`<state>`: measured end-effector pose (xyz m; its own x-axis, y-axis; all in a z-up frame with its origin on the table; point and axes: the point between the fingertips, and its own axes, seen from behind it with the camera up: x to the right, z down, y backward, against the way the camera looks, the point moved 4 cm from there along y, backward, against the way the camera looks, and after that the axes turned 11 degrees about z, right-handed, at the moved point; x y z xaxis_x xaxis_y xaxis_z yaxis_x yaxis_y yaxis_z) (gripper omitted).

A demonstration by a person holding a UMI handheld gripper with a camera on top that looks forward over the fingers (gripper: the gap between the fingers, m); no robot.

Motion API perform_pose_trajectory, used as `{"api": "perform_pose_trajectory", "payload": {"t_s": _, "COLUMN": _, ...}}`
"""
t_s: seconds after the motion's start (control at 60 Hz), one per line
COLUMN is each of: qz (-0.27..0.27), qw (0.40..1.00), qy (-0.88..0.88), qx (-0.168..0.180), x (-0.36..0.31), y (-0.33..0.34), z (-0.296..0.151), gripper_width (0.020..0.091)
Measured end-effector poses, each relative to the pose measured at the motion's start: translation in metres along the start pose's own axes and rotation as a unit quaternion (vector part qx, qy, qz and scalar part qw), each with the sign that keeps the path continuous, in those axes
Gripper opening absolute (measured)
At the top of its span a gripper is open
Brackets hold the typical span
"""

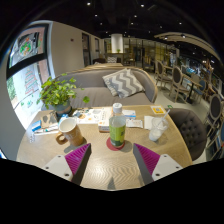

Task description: Pour water

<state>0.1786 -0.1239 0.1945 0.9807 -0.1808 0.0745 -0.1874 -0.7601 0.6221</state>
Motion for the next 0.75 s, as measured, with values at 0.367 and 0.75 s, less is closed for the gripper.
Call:
{"api": "perform_pose_trajectory", "payload": {"t_s": 0.367, "qz": 0.044, "qw": 0.999, "qy": -0.015, "qx": -0.019, "x": -0.003, "y": 0.148, "z": 0.035, "gripper_width": 0.0856}}
{"api": "perform_pose_trajectory", "payload": {"t_s": 0.75, "qz": 0.063, "qw": 0.998, "qy": 0.011, "qx": -0.002, "x": 0.007, "y": 0.168, "z": 0.037, "gripper_width": 0.0854}}
